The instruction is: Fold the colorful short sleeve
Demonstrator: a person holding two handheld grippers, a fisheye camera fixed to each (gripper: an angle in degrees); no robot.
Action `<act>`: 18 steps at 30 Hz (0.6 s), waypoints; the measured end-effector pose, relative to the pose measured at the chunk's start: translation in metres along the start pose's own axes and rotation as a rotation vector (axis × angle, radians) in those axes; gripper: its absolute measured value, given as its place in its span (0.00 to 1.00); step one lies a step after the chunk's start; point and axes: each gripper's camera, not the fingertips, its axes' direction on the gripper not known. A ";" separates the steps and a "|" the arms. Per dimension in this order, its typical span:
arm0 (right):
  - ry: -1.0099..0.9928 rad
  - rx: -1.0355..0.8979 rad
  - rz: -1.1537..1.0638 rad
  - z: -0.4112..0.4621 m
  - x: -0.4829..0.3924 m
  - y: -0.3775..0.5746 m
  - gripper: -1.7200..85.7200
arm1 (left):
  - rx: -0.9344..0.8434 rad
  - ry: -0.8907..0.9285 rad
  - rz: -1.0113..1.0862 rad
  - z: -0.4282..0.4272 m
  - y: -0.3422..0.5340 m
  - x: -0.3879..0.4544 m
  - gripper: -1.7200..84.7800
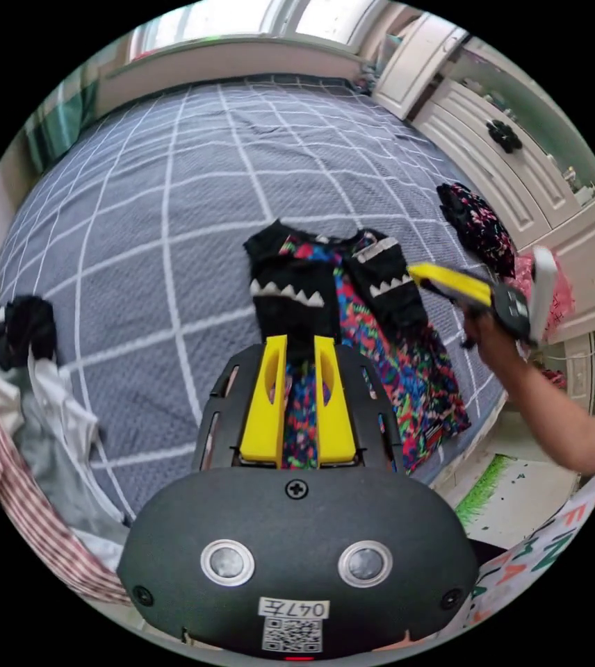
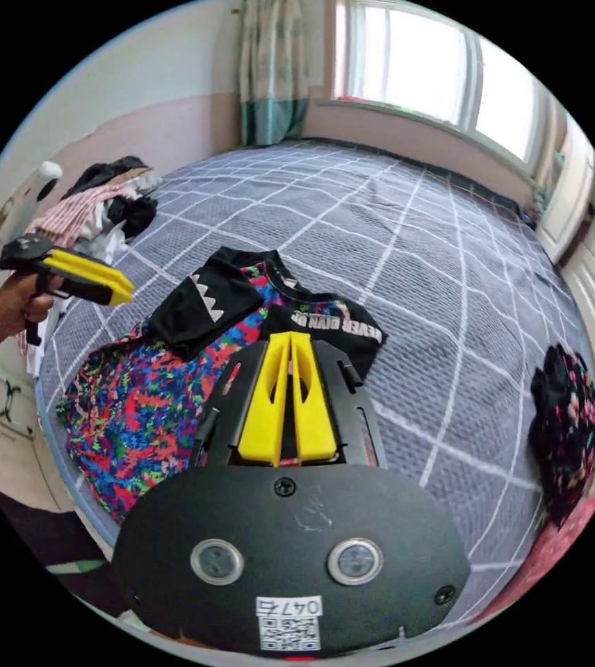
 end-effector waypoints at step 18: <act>-0.052 -0.294 0.160 -0.089 0.014 0.106 0.12 | -0.257 0.033 -0.164 0.018 0.148 -0.102 0.18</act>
